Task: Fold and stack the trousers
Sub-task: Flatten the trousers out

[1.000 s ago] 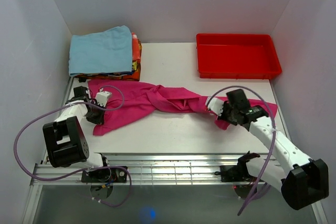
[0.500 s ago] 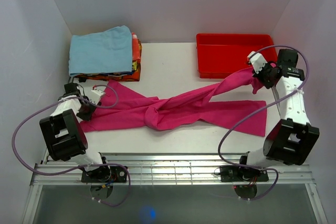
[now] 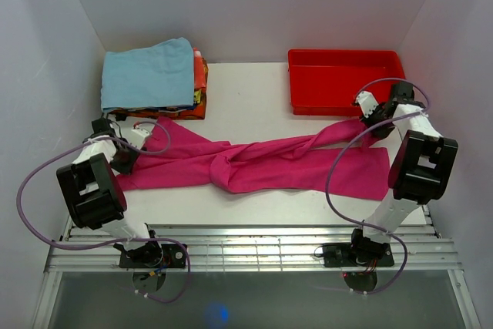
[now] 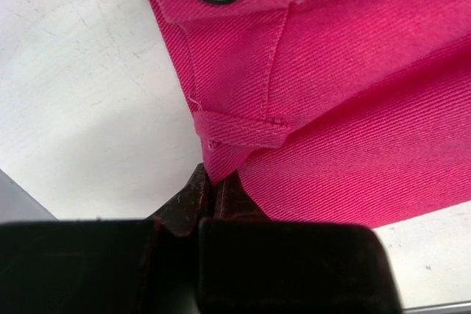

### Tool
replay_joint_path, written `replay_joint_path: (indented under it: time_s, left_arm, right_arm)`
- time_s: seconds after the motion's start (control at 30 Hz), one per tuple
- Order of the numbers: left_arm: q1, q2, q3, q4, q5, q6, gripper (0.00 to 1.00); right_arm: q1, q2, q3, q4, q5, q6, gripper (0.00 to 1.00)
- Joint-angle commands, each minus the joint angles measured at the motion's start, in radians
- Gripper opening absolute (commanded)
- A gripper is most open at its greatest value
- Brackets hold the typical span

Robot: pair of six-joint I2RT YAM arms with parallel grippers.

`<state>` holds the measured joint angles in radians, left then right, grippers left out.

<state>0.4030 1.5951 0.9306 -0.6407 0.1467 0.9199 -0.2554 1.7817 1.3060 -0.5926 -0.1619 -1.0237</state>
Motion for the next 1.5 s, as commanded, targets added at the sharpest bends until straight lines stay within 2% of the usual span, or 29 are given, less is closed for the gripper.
replay_joint_path:
  time_s: [0.0,0.07,0.1,0.13,0.2,0.23,0.33,0.37,0.47,0.5,0.57,0.7,0.8,0.93,1.0,1.03,1.1,1.13,1.2,1.23,1.27,1.33,1.37,1.4,1.47]
  left_arm:
    - [0.026,-0.063,0.011,-0.036,-0.003,0.011,0.0]
    - [0.026,-0.081,0.008,-0.066,0.033,0.001,0.0]
    - [0.026,-0.095,0.008,-0.074,0.04,-0.003,0.0]
    - [0.026,-0.099,0.01,-0.095,0.048,-0.007,0.0]
    - [0.026,-0.104,0.033,-0.118,0.076,-0.045,0.03]
    - [0.026,-0.101,0.046,-0.161,0.091,-0.056,0.09]
    - [0.026,-0.099,0.076,-0.204,0.145,-0.098,0.18]
    - [0.026,-0.096,0.079,-0.208,0.152,-0.104,0.21]
    - [0.026,-0.081,0.086,-0.22,0.166,-0.121,0.3]
    - [0.026,-0.075,0.091,-0.221,0.163,-0.124,0.31]
    - [0.026,-0.066,0.096,-0.223,0.165,-0.136,0.34]
    - [0.026,-0.064,0.091,-0.22,0.18,-0.142,0.39]
    - [0.026,-0.055,0.093,-0.221,0.188,-0.153,0.41]
    - [0.026,-0.043,0.093,-0.208,0.186,-0.165,0.43]
    - [0.026,-0.043,0.088,-0.2,0.192,-0.176,0.42]
    - [0.026,-0.038,0.086,-0.192,0.191,-0.177,0.4]
    - [0.026,-0.032,0.089,-0.186,0.191,-0.184,0.38]
    - [0.026,-0.029,0.089,-0.175,0.186,-0.187,0.37]
    - [0.026,-0.017,0.094,-0.162,0.176,-0.193,0.3]
    - [0.025,-0.014,0.1,-0.148,0.172,-0.202,0.26]
    - [0.026,-0.008,0.106,-0.143,0.169,-0.207,0.19]
    - [0.026,-0.006,0.114,-0.123,0.157,-0.219,0.11]
    - [0.026,-0.006,0.123,-0.116,0.151,-0.22,0.03]
    - [0.026,-0.006,0.125,-0.108,0.143,-0.219,0.0]
    - [0.026,-0.009,0.132,-0.077,0.11,-0.216,0.0]
  right_arm:
    - [-0.031,-0.074,-0.042,0.12,0.093,-0.05,0.21]
    - [-0.036,-0.122,-0.108,0.114,0.088,-0.084,0.35]
    - [-0.042,-0.167,-0.129,0.116,0.096,-0.134,0.45]
    - [-0.05,-0.186,-0.146,0.114,0.104,-0.156,0.7]
    - [-0.079,-0.227,-0.142,0.096,0.09,-0.188,0.89]
    - [-0.118,-0.235,-0.119,0.021,0.067,-0.226,0.9]
    - [-0.203,-0.257,-0.001,-0.184,-0.059,-0.32,0.9]
    - [-0.214,-0.269,0.007,-0.31,-0.071,-0.41,0.91]
    - [-0.232,-0.382,-0.103,-0.415,-0.079,-0.604,0.95]
    - [-0.234,-0.46,-0.204,-0.423,-0.08,-0.649,0.96]
    - [-0.234,-0.534,-0.311,-0.429,-0.096,-0.772,0.98]
    - [-0.196,-0.668,-0.549,-0.321,-0.07,-0.823,0.99]
    - [-0.162,-0.673,-0.671,-0.245,-0.041,-0.825,0.98]
    - [-0.121,-0.618,-0.786,-0.01,0.021,-0.774,1.0]
    - [-0.119,-0.567,-0.818,0.081,0.041,-0.747,0.89]
    - [-0.119,-0.549,-0.812,0.123,0.045,-0.721,0.72]
    - [-0.119,-0.506,-0.759,0.123,0.053,-0.688,0.53]
    - [-0.122,-0.495,-0.728,0.107,0.055,-0.672,0.34]
    - [-0.131,-0.472,-0.638,-0.02,0.023,-0.632,0.11]
    - [-0.148,-0.466,-0.523,-0.076,0.0,-0.619,0.08]
    - [-0.156,-0.456,-0.458,-0.208,-0.048,-0.613,0.08]
    - [-0.177,-0.421,-0.266,-0.338,-0.088,-0.607,0.08]
    - [-0.183,-0.407,-0.207,-0.399,-0.109,-0.608,0.08]
    - [-0.191,-0.375,-0.154,-0.509,-0.114,-0.615,0.08]
    - [-0.197,-0.341,-0.03,-0.608,-0.113,-0.625,0.08]
